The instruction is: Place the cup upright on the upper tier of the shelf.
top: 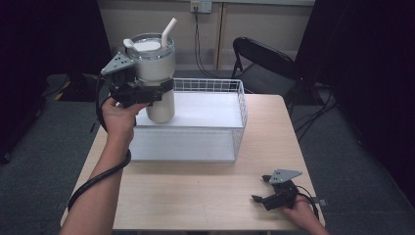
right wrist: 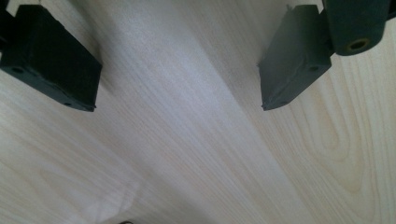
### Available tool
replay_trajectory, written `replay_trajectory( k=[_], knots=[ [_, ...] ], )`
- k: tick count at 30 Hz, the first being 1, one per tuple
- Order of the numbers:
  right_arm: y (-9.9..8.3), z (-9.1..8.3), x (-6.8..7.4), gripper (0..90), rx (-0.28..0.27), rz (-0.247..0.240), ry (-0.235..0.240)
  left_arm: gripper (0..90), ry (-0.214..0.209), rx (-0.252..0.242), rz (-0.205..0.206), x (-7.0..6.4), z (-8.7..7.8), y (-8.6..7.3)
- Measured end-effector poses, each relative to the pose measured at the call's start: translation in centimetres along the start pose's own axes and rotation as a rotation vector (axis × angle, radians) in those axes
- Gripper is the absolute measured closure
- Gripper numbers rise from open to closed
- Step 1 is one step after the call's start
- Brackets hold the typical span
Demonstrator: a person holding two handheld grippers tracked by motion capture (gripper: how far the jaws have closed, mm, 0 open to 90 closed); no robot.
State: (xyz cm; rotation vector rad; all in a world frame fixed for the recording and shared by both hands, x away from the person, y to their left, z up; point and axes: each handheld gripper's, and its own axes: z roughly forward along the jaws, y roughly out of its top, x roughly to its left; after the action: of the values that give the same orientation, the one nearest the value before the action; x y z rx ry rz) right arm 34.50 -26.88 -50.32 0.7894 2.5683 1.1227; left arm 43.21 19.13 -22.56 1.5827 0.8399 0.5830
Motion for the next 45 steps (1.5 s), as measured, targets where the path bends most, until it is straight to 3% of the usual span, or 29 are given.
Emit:
replay_trajectory(
  k=[30,45],
  knots=[
    [0.0,0.0,0.0,12.2,0.0,0.0,0.0,9.2,0.085,0.011,0.0,1.9,2.4,-1.2],
    [0.0,0.0,0.0,12.2,0.0,0.0,0.0,9.2,0.1,0.011,-0.004,2.5,3.0,-1.6]
  ],
)
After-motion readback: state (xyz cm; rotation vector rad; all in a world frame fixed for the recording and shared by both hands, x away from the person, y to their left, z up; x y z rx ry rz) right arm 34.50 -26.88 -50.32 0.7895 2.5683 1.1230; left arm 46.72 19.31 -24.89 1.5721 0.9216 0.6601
